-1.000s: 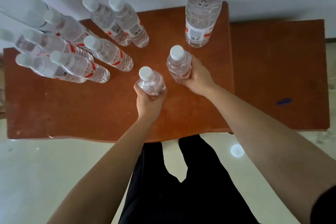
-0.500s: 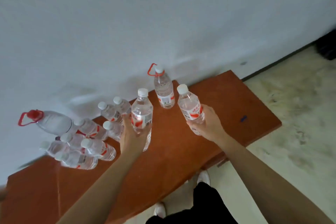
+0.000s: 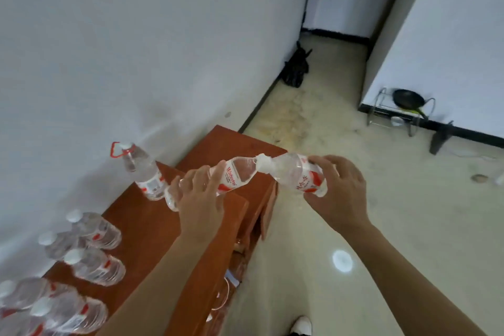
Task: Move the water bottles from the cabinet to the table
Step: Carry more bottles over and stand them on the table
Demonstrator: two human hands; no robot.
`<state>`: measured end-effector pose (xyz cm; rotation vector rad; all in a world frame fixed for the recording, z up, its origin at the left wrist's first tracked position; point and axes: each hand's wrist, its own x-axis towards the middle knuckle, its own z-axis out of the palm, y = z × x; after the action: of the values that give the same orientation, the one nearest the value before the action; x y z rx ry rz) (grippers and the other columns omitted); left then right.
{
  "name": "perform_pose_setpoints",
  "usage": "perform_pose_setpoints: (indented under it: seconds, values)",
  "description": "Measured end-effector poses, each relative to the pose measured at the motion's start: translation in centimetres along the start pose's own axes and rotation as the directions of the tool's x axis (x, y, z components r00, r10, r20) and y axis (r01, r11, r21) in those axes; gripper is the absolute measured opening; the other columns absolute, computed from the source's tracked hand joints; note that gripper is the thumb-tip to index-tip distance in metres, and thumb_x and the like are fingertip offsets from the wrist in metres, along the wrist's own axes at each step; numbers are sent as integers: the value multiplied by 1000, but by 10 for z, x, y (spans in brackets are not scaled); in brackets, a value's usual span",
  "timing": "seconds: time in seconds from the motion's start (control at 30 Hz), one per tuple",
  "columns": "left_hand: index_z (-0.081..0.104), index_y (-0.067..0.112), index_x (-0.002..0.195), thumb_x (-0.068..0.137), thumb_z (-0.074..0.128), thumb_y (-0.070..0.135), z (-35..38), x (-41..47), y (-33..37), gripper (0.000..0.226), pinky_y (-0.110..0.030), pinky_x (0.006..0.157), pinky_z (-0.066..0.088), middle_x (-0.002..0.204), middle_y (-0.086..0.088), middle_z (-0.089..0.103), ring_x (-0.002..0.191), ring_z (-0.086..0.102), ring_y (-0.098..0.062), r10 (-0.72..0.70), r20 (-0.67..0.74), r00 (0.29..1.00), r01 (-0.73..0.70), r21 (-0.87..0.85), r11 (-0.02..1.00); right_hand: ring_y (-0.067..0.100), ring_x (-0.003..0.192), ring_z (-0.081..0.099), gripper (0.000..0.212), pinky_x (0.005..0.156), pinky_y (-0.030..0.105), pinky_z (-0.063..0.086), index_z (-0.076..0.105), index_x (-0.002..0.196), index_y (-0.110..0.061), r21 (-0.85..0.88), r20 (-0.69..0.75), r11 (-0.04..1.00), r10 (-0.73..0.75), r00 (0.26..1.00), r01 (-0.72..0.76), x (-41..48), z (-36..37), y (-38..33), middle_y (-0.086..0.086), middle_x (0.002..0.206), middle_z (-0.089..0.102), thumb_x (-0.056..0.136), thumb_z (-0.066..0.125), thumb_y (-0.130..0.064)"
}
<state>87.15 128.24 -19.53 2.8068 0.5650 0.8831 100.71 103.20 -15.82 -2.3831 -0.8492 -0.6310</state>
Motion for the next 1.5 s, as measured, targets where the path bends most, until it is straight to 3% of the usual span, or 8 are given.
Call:
perform_pose_setpoints:
  seconds: [0.27, 0.47, 0.6, 0.8, 1.0, 1.2, 1.37, 1.5]
  values:
    - [47, 30, 141, 72, 85, 9, -3, 10, 214, 81, -71, 109, 24, 119, -9, 63, 115, 53, -34, 446, -94, 890, -455, -119, 883, 35, 108, 65, 76, 111, 64, 36, 66, 128, -25, -254, -245, 946, 137, 960, -200, -93, -172, 93, 12, 119, 65, 58, 95, -18]
    - [40, 33, 146, 74, 84, 10, -6, -34, 401, 88, -68, 106, 27, 128, -12, 61, 118, 55, -38, 615, -117, 780, -622, -250, 742, 31, 110, 63, 79, 110, 57, 39, 56, 131, -29, -402, -400, 840, 196, 895, -363, -211, -314, 171, 12, 121, 64, 62, 95, -26]
    - [50, 27, 145, 74, 84, 13, -3, -82, 519, 80, -69, 107, 26, 129, -12, 60, 119, 54, -39, 701, -167, 693, -714, -295, 635, 32, 108, 62, 73, 107, 58, 42, 59, 131, -26, -452, -509, 742, 241, 826, -495, -290, -395, 215, 13, 120, 62, 66, 91, -26]
    - [49, 29, 144, 66, 86, 7, -4, -184, 694, 89, -69, 108, 23, 131, -10, 59, 120, 54, -37, 860, -166, 483, -824, -418, 382, 31, 108, 59, 75, 108, 55, 39, 58, 134, -27, -462, -643, 528, 353, 679, -713, -420, -501, 281, 12, 123, 60, 65, 89, -21]
    - [56, 27, 143, 66, 87, 4, 21, -254, 865, 86, -71, 108, 23, 131, -11, 60, 119, 56, -39, 916, -286, 282, -866, -486, 115, 31, 109, 61, 74, 110, 55, 37, 52, 137, -32, -457, -714, 327, 420, 560, -827, -517, -575, 350, 9, 124, 58, 71, 84, -23]
    - [55, 27, 143, 69, 86, 6, 38, -322, 1049, 83, -72, 107, 24, 129, -11, 62, 118, 57, -39, 905, -395, 160, -806, -581, -111, 33, 108, 62, 75, 111, 55, 36, 53, 135, -31, -465, -784, 79, 426, 451, -882, -576, -672, 425, 11, 123, 61, 69, 86, -18]
    - [41, 32, 145, 71, 84, 6, 23, -389, 1186, 89, -70, 108, 25, 127, -10, 61, 118, 55, -36, 845, -534, 37, -756, -568, -326, 34, 112, 61, 80, 112, 57, 36, 53, 137, -29, -438, -851, -109, 372, 372, -893, -622, -752, 455, 12, 125, 60, 66, 90, -18]
    - [48, 28, 142, 71, 86, 7, -4, -474, 1269, 83, -67, 108, 25, 127, -10, 61, 117, 59, -36, 779, -622, -80, -667, -547, -506, 32, 113, 60, 82, 111, 57, 38, 52, 137, -29, -355, -918, -298, 288, 271, -886, -683, -795, 453, 13, 125, 59, 66, 92, -19]
